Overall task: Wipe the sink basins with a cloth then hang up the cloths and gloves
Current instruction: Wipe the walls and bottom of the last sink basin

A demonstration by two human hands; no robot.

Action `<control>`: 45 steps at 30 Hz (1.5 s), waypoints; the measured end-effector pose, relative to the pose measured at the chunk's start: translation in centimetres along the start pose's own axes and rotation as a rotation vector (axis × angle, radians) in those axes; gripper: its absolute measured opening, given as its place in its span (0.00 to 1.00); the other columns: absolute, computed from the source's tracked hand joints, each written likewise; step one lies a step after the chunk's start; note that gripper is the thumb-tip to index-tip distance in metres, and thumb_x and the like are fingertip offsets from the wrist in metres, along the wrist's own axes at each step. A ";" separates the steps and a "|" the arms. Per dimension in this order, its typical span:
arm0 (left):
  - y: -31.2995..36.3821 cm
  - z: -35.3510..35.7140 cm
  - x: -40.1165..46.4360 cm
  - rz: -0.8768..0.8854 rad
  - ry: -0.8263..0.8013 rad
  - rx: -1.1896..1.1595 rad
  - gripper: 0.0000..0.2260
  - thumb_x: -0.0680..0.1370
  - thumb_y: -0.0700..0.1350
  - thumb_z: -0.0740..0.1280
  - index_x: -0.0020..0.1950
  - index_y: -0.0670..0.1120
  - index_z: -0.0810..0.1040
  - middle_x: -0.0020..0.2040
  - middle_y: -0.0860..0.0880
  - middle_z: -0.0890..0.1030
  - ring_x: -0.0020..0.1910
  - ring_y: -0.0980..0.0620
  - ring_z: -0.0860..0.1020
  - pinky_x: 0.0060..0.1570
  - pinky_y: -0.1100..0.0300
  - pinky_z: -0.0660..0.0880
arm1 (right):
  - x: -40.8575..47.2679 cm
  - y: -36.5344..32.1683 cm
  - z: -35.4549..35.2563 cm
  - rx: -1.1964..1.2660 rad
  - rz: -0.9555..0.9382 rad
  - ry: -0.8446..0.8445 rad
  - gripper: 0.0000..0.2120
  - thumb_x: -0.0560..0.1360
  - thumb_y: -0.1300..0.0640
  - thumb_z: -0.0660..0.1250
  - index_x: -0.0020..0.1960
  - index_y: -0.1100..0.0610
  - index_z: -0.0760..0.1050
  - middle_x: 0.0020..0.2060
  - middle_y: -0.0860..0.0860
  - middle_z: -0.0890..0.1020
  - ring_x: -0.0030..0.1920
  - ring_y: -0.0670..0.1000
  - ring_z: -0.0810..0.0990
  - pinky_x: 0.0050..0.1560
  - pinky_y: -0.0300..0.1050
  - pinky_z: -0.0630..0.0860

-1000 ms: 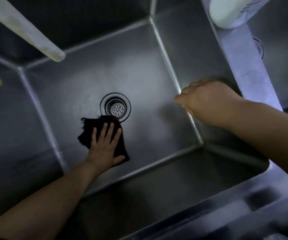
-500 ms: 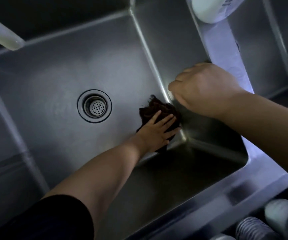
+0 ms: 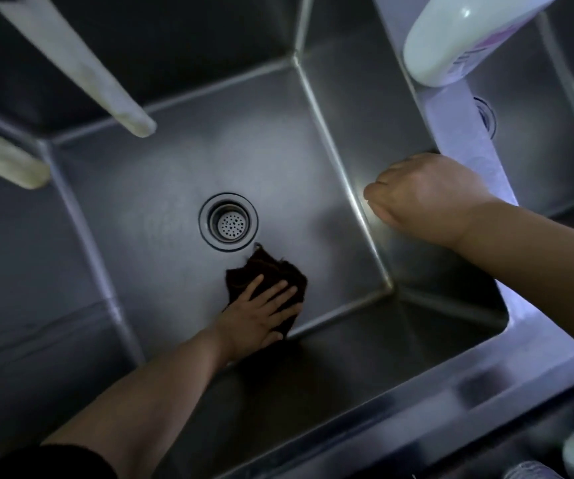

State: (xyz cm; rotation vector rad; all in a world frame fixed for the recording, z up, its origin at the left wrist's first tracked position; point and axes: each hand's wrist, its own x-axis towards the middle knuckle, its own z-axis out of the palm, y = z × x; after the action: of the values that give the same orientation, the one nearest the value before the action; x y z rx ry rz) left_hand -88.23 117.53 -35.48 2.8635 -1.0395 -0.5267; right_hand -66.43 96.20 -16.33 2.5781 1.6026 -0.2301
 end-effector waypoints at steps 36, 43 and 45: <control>-7.5 -3.4 9.8 -0.476 -0.122 -0.302 0.32 0.79 0.63 0.45 0.77 0.50 0.38 0.78 0.48 0.37 0.75 0.48 0.34 0.68 0.41 0.30 | 0.0 0.5 0.3 0.083 -0.012 0.078 0.10 0.67 0.65 0.72 0.31 0.61 0.73 0.25 0.57 0.73 0.25 0.59 0.73 0.23 0.48 0.72; -0.8 -3.3 4.5 -0.425 -0.324 -0.413 0.34 0.80 0.60 0.52 0.77 0.50 0.36 0.77 0.48 0.35 0.74 0.48 0.32 0.67 0.42 0.29 | 0.2 0.2 -0.2 0.046 -0.048 0.053 0.10 0.63 0.66 0.74 0.29 0.61 0.73 0.23 0.57 0.72 0.23 0.58 0.72 0.20 0.45 0.68; 0.2 -4.0 2.4 -0.427 -0.376 -0.458 0.34 0.80 0.59 0.54 0.77 0.51 0.38 0.77 0.49 0.36 0.75 0.49 0.34 0.70 0.42 0.33 | 0.1 0.1 -0.5 0.042 -0.074 0.026 0.08 0.65 0.64 0.68 0.28 0.61 0.72 0.22 0.56 0.71 0.21 0.57 0.70 0.20 0.43 0.65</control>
State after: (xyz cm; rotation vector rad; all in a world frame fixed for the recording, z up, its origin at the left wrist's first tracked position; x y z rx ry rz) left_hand -85.30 115.63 -32.43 2.6049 -0.2522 -1.1881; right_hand -66.26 96.34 -15.87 2.5654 1.7229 -0.2392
